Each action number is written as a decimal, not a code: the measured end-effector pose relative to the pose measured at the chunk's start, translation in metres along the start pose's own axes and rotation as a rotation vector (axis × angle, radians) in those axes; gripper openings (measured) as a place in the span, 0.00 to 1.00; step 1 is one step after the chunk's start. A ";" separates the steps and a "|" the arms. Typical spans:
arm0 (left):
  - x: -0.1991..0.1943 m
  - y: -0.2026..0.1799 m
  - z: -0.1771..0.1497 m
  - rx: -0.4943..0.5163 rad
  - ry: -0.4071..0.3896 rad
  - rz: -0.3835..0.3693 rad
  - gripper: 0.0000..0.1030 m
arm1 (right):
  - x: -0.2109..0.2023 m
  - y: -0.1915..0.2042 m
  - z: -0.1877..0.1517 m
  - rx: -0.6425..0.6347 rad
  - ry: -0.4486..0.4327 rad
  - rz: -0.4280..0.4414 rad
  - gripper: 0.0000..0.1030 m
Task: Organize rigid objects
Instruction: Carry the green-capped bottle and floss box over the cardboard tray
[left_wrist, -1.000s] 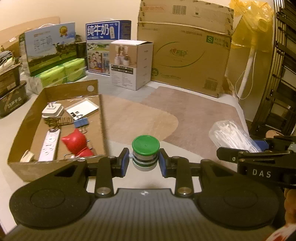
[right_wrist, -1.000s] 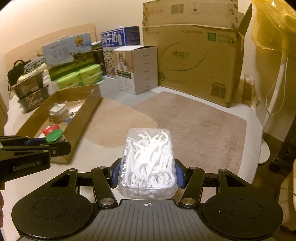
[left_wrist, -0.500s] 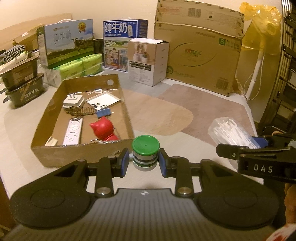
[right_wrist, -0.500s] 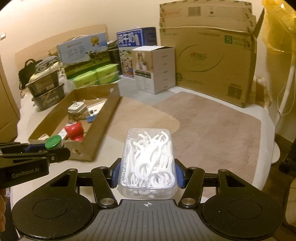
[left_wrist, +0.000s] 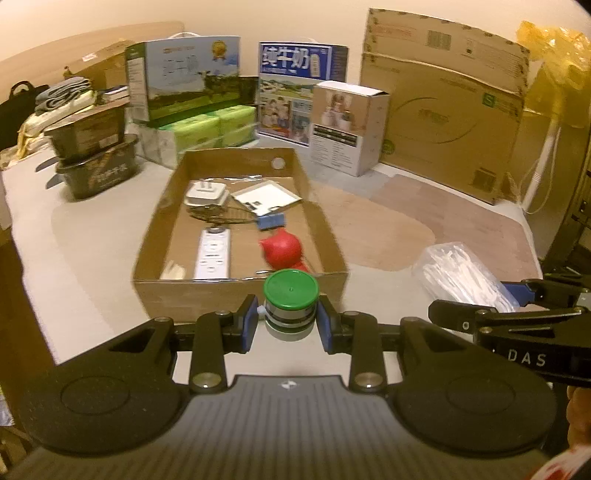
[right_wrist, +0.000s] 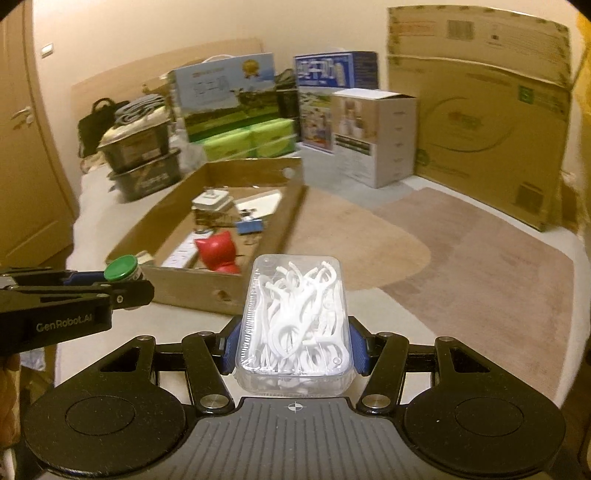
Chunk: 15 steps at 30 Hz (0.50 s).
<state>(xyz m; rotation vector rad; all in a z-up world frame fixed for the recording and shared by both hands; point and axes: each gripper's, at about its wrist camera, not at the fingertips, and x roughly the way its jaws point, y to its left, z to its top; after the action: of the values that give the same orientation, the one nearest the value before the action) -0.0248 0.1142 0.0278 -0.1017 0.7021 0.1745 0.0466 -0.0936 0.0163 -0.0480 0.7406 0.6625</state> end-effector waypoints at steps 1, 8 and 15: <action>-0.001 0.004 0.000 -0.006 -0.002 0.005 0.29 | 0.002 0.004 0.002 -0.008 0.000 0.007 0.55; -0.008 0.022 0.006 -0.032 -0.016 0.029 0.29 | 0.010 0.026 0.013 -0.048 -0.009 0.042 0.55; -0.011 0.035 0.009 -0.042 -0.019 0.043 0.29 | 0.018 0.039 0.021 -0.071 -0.010 0.062 0.55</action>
<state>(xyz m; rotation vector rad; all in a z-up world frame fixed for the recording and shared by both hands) -0.0340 0.1483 0.0408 -0.1253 0.6822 0.2314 0.0473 -0.0468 0.0279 -0.0869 0.7109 0.7476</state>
